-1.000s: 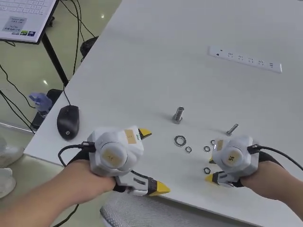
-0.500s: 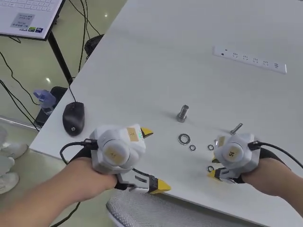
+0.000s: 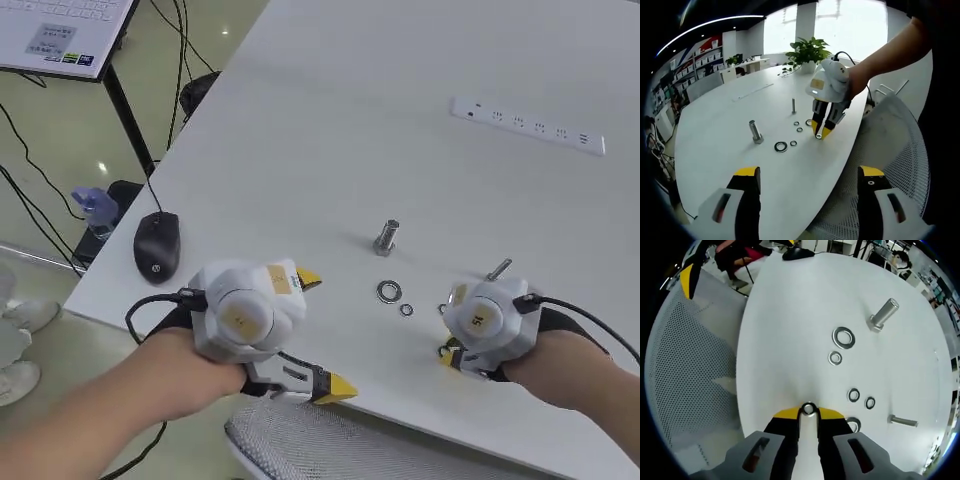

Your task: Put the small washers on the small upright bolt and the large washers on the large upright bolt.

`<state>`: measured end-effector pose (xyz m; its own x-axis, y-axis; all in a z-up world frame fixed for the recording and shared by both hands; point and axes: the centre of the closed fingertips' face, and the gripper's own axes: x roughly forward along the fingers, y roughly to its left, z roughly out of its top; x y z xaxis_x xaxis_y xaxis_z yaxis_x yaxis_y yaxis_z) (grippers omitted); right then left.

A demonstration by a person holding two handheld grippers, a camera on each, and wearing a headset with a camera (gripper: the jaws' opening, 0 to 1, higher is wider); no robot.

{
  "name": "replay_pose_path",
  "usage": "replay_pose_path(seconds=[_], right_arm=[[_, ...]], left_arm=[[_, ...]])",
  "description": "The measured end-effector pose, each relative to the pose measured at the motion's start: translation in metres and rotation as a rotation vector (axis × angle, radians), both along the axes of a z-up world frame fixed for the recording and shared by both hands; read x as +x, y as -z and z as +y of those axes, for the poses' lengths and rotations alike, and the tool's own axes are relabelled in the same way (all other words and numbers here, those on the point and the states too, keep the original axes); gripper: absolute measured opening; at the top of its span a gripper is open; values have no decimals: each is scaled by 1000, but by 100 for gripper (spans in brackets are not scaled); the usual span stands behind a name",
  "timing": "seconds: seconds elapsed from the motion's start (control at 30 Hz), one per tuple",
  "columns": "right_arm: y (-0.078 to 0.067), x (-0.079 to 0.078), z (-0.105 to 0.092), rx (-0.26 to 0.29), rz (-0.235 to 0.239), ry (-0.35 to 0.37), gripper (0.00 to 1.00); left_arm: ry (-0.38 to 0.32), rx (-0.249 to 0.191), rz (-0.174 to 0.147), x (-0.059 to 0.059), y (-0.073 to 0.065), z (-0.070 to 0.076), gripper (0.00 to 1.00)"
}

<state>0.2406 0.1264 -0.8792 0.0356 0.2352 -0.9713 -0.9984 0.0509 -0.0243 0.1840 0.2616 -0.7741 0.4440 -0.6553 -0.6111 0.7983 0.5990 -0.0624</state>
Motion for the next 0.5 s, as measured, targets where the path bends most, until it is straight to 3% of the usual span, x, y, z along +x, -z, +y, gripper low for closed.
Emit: replay_pose_path(seconds=[0.5], right_arm=[[-1, 0, -1, 53, 37, 70, 13]], left_arm=[[-14, 12, 9, 0, 1, 2, 76]])
